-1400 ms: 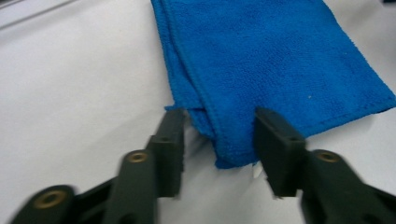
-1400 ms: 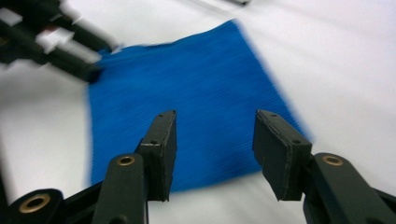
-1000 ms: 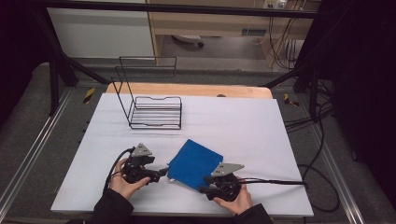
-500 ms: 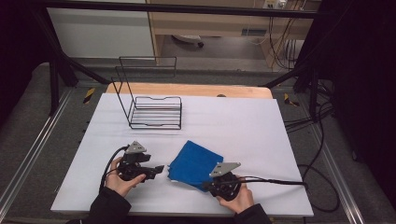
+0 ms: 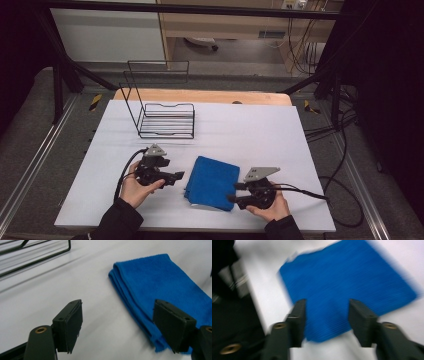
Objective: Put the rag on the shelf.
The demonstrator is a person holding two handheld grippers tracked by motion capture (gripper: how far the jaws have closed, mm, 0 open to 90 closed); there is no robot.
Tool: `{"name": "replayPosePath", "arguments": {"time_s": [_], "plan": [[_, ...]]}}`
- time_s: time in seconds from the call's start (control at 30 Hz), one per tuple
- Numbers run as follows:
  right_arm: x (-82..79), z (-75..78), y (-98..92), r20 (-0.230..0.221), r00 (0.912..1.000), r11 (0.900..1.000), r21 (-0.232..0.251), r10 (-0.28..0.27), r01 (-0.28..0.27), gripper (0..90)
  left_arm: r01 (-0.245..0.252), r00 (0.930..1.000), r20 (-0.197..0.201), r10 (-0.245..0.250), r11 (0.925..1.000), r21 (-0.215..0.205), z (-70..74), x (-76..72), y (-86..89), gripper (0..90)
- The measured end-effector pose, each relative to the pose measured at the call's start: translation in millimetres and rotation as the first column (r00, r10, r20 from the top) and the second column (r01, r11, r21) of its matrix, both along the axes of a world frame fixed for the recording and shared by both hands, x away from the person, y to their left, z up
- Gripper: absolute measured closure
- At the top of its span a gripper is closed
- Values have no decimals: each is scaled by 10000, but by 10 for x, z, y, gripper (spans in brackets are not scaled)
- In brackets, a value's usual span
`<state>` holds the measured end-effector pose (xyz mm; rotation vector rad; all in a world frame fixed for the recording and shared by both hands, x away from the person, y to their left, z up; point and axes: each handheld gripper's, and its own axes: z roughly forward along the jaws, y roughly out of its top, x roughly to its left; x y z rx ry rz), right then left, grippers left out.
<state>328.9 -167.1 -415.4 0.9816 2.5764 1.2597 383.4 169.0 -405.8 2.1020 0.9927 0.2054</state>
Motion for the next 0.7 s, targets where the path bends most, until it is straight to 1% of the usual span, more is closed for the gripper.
{"name": "replayPosePath", "arguments": {"time_s": [0.03, 0.07, 0.1, 0.13, 0.17, 0.2, 0.23, 0.27, 0.3, 0.33, 0.37, 0.4, 0.43, 0.47, 0.5, 0.53, 0.57, 0.6, 0.63, 0.67, 0.7], "plan": [[52, 14, -31, 123, 9990, 9991, -18, -424, 424, 426, 44, 9999, -130, -43, 10000, 23, 12, 105, -89, 248], [114, 12, -61, 229, 9961, 9964, 24, -852, 852, 397, 20, 9999, -165, -19, 10000, 54, 15, 159, -141, 248], [180, 3, -90, 232, 9914, 9916, 82, -1289, 1288, 376, 48, 9999, -162, -46, 9999, 146, 17, 203, -179, 248], [235, -11, -112, 215, 9865, 9867, 92, -1623, 1621, 386, 55, 9998, -166, -51, 9997, 255, 16, 269, -249, 249], [322, -43, -148, 102, 9764, 9764, 70, -2158, 2157, 396, 89, 9998, -198, -82, 9993, 351, 9, 320, -303, 256], [388, -78, -172, 77, 9676, 9676, 81, -2524, 2523, 406, 48, 9999, -149, -41, 9988, 478, -2, 367, -358, 267], [449, -114, -191, 34, 9599, 9599, 77, -2802, 2802, 427, 95, 9998, -173, -84, 9981, 605, -12, 403, -396, 279], [490, -141, -203, 28, 9543, 9543, 41, -2989, 2989, 435, 95, 9998, -173, -84, 9981, 605, -12, 403, -396, 294], [544, -185, -212, -99, 9463, 9463, 40, -3231, 3231, 454, 111, 9997, -219, -96, 9976, 683, -43, 458, -458, 316], [577, -217, -213, -198, 9435, 9437, 10, -3308, 3309, 468, 117, 9995, -298, -99, 9979, 632, -78, 494, -502, 342], [602, -245, -209, -220, 9404, 9407, -39, -3393, 3393, 476, 237, 9992, -348, -212, 9971, 723, -109, 531, -531, 368], [602, -245, -209, -220, 9404, 9407, -39, -3393, 3393, 476, 248, 9988, -434, -216, 9969, 745, -148, 559, -565, 368], [635, -287, -189, -301, 9392, 9396, -141, -3422, 3419, 497, 199, 9985, -529, -162, 9973, 701, -189, 577, -598, 428], [635, -287, -189, -301, 9392, 9396, -141, -3422, 3419, 497, 289, 9980, -587, -243, 9964, 793, -220, 596, -611, 428], [660, -321, -166, -376, 9354, 9361, -195, -3517, 3512, 524, 312, 9973, -686, -261, 9966, 757, -250, 614, -620, 504], [677, -338, -162, -340, 9343, 9348, -246, -3549, 3542, 530, 358, 9961, -829, -301, 9970, 688, -277, 633, -623, 538], [677, -338, -162, -340, 9343, 9348, -246, -3549, 3542, 530, 383, 9944, -1007, -325, 9977, 559, -299, 644, -626, 538], [689, -352, -152, -451, 9320, 9331, -281, -3596, 3586, 539, 473, 9928, -1123, -409, 9974, 547, -315, 650, -628, 578], [699, -366, -145, -503, 9321, 9334, -322, -3587, 3574, 548, 535, 9924, -1143, -465, 9968, 587, -330, 651, -631, 606], [702, -368, -142, -451, 9318, 9329, -261, -3601, 3593, 560, 593, 9919, -1155, -525, 9967, 559, -344, 648, -633, 631], [703, -370, -138, -492, 9310, 9323, -254, -3616, 3607, 572, 604, 9915, -1180, -550, 9972, 432, -357, 640, -638, 669]]}}
